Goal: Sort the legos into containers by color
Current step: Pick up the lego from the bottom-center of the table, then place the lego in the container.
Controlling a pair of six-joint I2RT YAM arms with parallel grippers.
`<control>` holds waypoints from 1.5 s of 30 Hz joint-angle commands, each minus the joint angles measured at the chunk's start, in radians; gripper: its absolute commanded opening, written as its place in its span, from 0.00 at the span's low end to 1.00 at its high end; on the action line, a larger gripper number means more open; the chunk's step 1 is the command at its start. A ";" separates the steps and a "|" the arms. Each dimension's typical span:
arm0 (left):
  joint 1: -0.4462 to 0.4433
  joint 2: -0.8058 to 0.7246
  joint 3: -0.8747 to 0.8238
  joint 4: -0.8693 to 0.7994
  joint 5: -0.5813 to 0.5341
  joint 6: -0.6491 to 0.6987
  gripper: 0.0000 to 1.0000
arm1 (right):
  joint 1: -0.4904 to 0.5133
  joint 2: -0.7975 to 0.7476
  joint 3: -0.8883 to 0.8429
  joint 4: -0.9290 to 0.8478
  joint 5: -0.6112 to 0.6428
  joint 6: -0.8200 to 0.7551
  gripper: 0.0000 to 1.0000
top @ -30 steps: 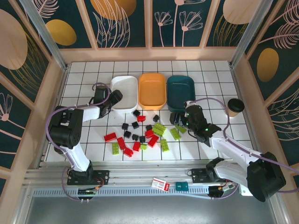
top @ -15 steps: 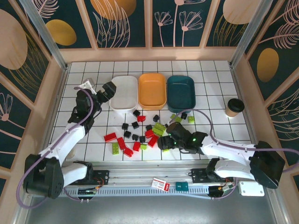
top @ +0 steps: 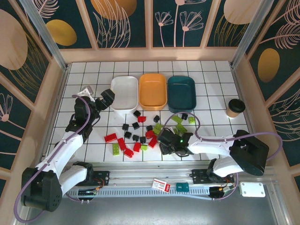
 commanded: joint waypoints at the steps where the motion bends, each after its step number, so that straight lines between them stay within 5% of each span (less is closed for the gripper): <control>1: -0.006 -0.015 -0.016 -0.030 -0.014 0.002 0.99 | 0.011 0.002 0.016 0.073 -0.041 -0.028 0.40; 9: -0.005 -0.008 -0.020 -0.043 -0.029 0.014 0.99 | -0.039 -0.166 0.074 0.006 -0.028 -0.085 0.16; 15: -0.006 0.012 -0.029 -0.039 -0.027 -0.005 0.99 | -0.407 -0.233 0.194 0.076 -0.010 -0.176 0.14; 19: -0.007 0.012 -0.034 -0.042 -0.010 -0.016 0.99 | -0.618 -0.086 0.284 0.195 -0.049 -0.203 0.15; 25: -0.007 -0.021 -0.051 -0.053 0.006 -0.017 0.99 | -0.765 0.194 0.428 0.277 -0.114 -0.204 0.16; 29: -0.007 -0.040 -0.067 -0.063 0.012 -0.020 0.99 | -0.797 0.331 0.519 0.285 -0.135 -0.206 0.24; 32: -0.006 -0.044 -0.069 -0.080 0.010 -0.022 0.99 | -0.802 0.391 0.583 0.253 -0.124 -0.206 0.47; 35: -0.007 -0.044 -0.072 -0.084 0.012 -0.023 0.99 | -0.804 0.394 0.612 0.236 -0.100 -0.206 0.59; 45: -0.006 -0.044 -0.068 -0.081 0.032 -0.028 0.99 | -0.710 0.009 0.346 0.224 -0.043 -0.184 0.62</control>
